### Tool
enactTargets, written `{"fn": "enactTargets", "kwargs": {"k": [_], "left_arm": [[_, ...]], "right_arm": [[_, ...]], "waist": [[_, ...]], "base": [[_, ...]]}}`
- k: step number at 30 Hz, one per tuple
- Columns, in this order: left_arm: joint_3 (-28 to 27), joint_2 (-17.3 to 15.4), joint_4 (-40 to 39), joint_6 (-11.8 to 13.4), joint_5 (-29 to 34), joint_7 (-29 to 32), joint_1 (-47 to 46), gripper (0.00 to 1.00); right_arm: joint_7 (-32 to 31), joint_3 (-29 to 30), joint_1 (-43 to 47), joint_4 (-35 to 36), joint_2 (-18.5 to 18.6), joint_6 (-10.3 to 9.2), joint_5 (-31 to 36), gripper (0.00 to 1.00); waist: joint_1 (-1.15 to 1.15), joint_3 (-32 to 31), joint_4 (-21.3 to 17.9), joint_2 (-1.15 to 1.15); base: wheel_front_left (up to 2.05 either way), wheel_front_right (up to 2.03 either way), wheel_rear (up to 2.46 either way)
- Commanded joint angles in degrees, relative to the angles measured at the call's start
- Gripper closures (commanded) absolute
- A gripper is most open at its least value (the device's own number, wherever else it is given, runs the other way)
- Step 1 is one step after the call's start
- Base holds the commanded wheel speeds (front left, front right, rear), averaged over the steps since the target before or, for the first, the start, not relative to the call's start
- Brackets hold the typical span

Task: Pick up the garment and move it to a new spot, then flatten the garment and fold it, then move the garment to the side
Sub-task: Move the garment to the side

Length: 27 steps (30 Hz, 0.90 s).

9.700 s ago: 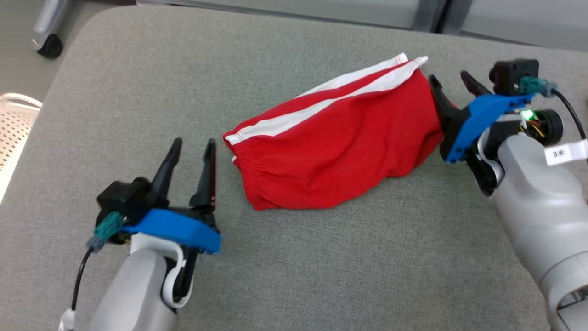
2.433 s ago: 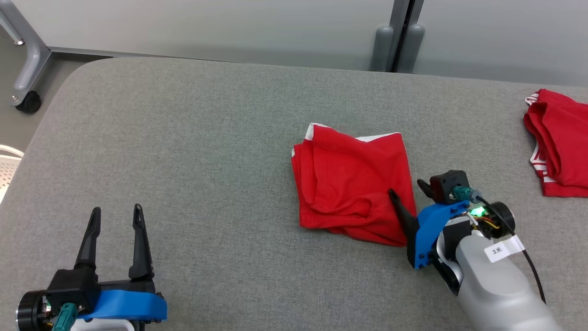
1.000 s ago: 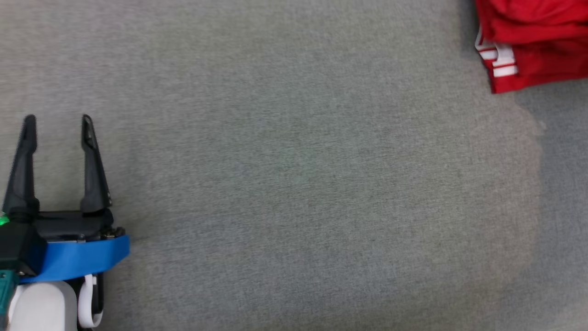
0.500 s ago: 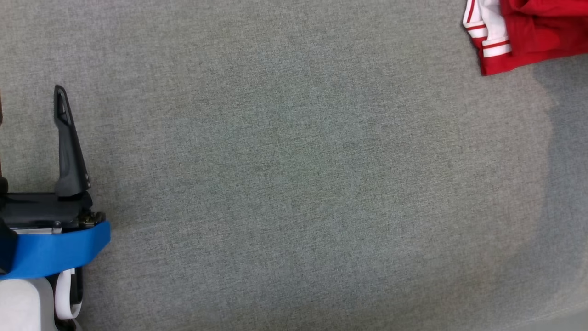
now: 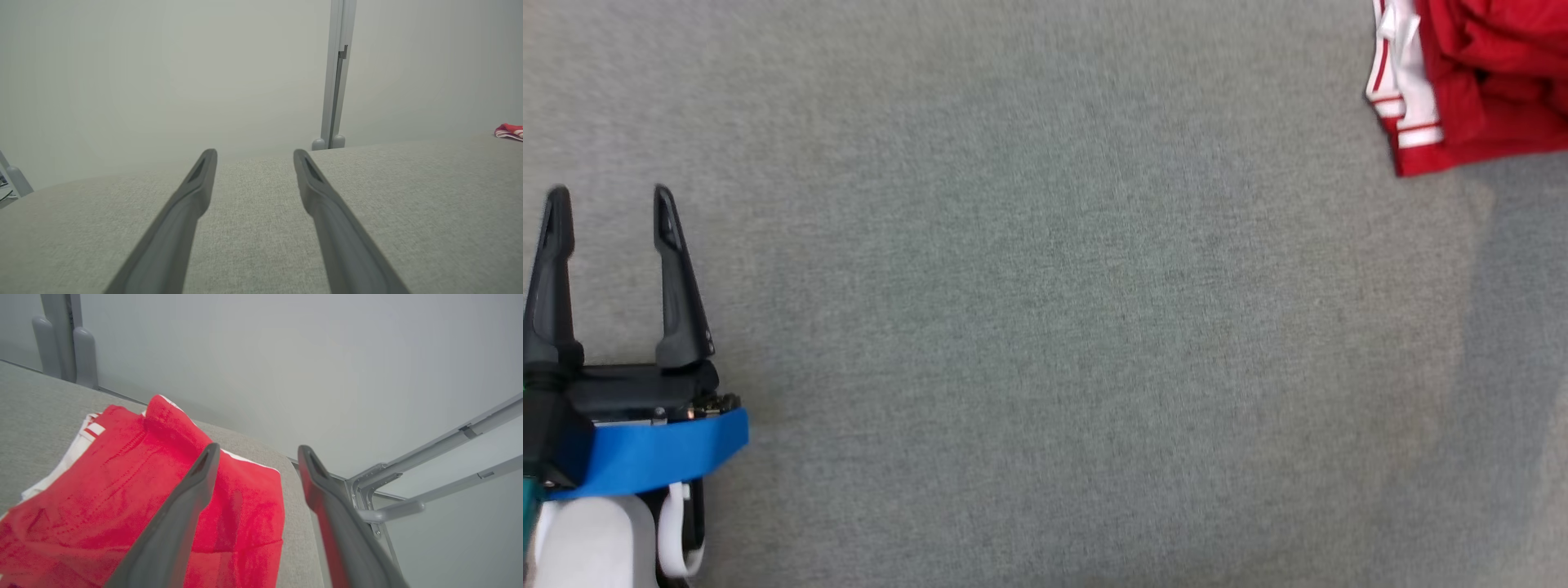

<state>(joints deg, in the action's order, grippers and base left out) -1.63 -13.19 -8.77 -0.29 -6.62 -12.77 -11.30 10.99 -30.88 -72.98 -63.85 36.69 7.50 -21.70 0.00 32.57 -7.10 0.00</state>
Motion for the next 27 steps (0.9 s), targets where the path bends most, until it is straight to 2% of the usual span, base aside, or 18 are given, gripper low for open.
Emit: {"fn": "enactTargets", "kwargs": {"k": [1, 6, 16, 17, 27], "left_arm": [[-0.5, 0.19, 0.99, 0.44, -0.48, -0.54, 1.21, 0.0], [-1.06, 1.0, 3.39, 1.15, -1.24, -1.41, 4.6, 0.0], [-1.46, 1.79, 6.79, 1.47, -2.43, -1.82, 12.08, 0.0], [-1.46, 1.79, 6.79, 1.47, -2.43, -1.82, 12.08, 0.0], [0.45, 2.84, 10.32, 1.22, -2.97, -1.19, 14.95, 0.0]], "right_arm": [[1.86, 0.58, 1.7, 0.56, -1.66, -0.01, 0.4, 0.0], [4.18, 3.29, 6.95, 6.02, -5.91, -0.01, 0.36, 0.0], [4.21, 14.76, 30.12, 30.75, -14.53, -0.01, 4.07, 0.0], [4.21, 14.76, 30.12, 30.75, -14.53, -0.01, 4.07, 0.0], [4.2, 24.75, 53.93, 42.62, -22.92, -0.01, 8.39, 0.0]], "waist": [[0.0, -2.46, -0.37, 0.0], [0.0, -8.96, 0.44, 0.0], [0.0, -20.56, 3.5, 0.0], [0.0, -20.56, 3.5, 0.0], [0.0, -27.27, 6.67, 0.0]], "base": [[0.0, 0.0, 0.0], [0.0, 0.0, 0.0], [0.0, 0.0, 0.0], [0.0, 0.0, 0.0], [0.0, 0.0, 0.0]]}}
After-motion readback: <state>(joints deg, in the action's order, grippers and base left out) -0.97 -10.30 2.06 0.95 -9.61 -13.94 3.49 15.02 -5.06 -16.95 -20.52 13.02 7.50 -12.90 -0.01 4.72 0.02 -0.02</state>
